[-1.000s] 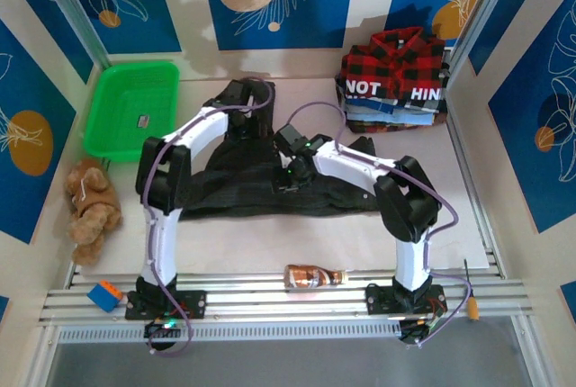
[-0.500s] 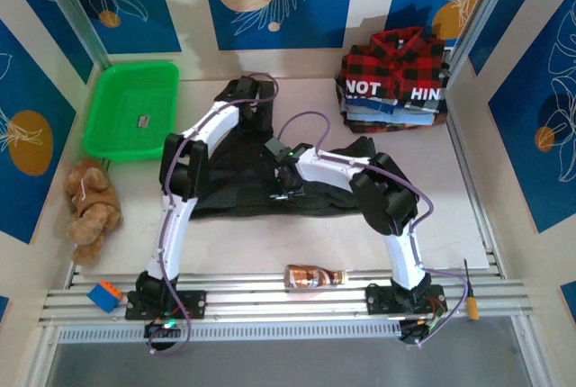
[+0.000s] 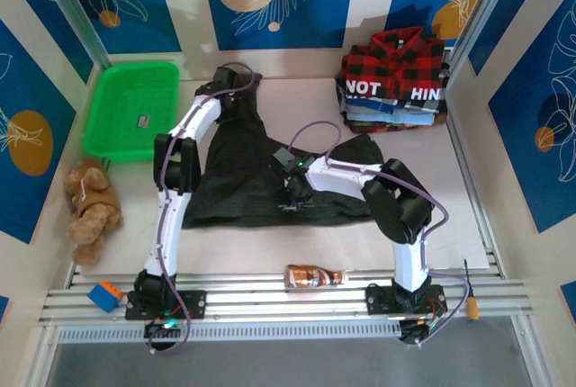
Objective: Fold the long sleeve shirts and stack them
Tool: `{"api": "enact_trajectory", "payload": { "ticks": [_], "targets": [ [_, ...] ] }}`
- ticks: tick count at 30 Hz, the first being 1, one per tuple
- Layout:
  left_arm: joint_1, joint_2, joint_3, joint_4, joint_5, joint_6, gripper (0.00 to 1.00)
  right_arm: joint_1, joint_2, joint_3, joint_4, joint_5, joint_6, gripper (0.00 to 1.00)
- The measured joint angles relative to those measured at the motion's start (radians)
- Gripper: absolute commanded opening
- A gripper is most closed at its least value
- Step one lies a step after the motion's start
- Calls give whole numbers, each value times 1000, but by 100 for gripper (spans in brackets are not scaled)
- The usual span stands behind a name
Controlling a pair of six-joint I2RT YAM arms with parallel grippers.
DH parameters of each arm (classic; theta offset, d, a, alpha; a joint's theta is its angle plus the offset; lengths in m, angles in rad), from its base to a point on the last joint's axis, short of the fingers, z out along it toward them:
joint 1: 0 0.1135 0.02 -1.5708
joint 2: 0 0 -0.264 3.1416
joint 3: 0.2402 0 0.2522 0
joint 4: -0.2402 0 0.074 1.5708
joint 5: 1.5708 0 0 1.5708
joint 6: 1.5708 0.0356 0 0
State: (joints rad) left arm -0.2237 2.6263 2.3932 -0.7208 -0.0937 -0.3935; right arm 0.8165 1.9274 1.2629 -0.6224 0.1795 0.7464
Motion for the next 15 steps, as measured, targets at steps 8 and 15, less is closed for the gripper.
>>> {"api": "enact_trajectory", "payload": {
  "ticks": [8, 15],
  "targets": [
    [23, 3, 5, -6, -24, -60, 51, 32, -68, -96, 10, -13, 46, 27],
    [34, 0, 5, -6, -32, -72, 53, 35, -89, -123, 11, -33, 53, 30]
  ]
}}
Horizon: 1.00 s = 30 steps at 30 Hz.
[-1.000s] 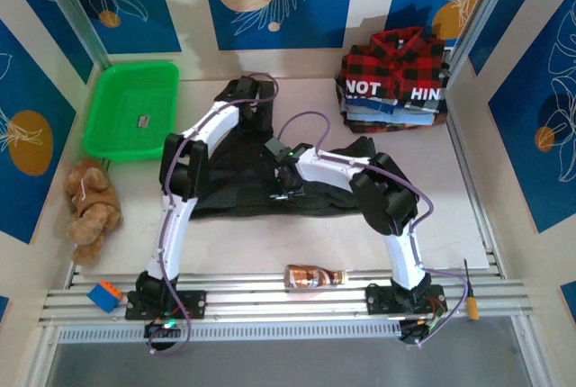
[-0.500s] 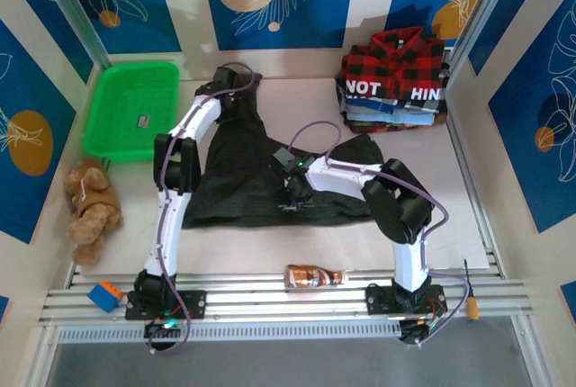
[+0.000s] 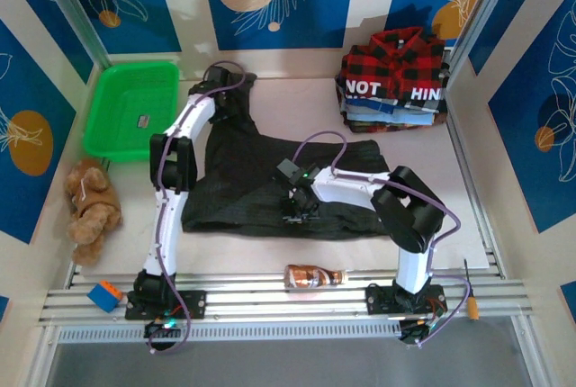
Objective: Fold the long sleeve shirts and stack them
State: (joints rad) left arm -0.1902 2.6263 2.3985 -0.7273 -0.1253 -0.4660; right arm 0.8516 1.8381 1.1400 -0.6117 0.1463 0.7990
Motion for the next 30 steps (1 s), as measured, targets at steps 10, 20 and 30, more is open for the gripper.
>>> {"api": "enact_trajectory", "payload": {
  "ticks": [10, 20, 30],
  "targets": [
    [-10, -301, -222, 9, 74, -18, 93, -4, -66, 3, -171, 7, -12, 54],
    [-57, -1073, -877, 51, 146, -88, 88, -347, -309, 80, -265, 43, -122, 57],
    [-108, -1218, -1509, 44, 184, -233, 79, -769, -290, -139, -168, -16, -222, 55]
  ]
}}
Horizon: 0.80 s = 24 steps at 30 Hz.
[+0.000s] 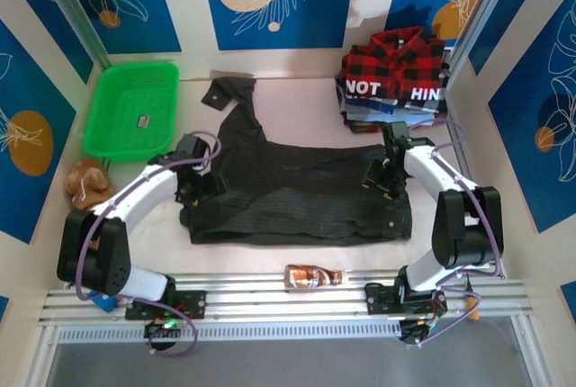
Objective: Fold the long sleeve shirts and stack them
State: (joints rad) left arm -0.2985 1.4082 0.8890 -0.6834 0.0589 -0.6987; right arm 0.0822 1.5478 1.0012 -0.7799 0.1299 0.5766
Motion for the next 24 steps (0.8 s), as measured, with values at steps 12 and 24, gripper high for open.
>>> {"api": "enact_trajectory", "payload": {
  "ticks": [12, 24],
  "targets": [
    [-13, -187, -277, -25, -12, -126, 80, -40, 48, -113, 79, -6, 27, 55],
    [56, -88, 249, -109, 2, 16, 80, 203, -7, 58, 4, -46, 27, 55]
  ]
}}
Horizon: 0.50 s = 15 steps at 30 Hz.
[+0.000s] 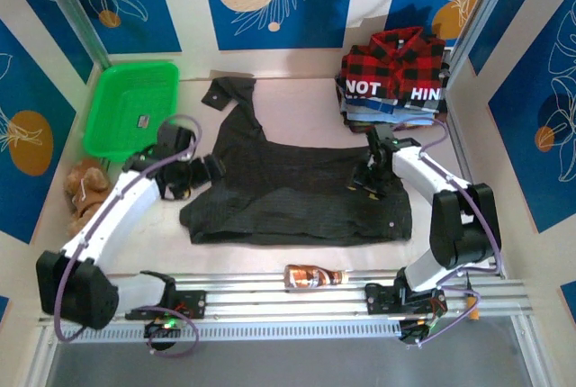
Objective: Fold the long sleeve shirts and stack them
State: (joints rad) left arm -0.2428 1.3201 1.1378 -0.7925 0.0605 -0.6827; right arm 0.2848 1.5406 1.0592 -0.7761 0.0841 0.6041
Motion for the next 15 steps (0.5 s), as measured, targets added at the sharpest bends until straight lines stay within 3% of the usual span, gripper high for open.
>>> {"api": "enact_trajectory", "payload": {
  "ticks": [3, 8, 15],
  "targets": [
    [39, 161, 78, 17, 3, 97, 70, 134, 2, 53, -2, -30, 11, 54],
    [55, 452, 188, 27, -5, 247, 66, 343, 133, 174, 4, -93, 36, 52],
    [56, 628, 269, 63, -39, 346, 60, 485, 361, 322, 6, -146, 53, 48]
  ]
}}
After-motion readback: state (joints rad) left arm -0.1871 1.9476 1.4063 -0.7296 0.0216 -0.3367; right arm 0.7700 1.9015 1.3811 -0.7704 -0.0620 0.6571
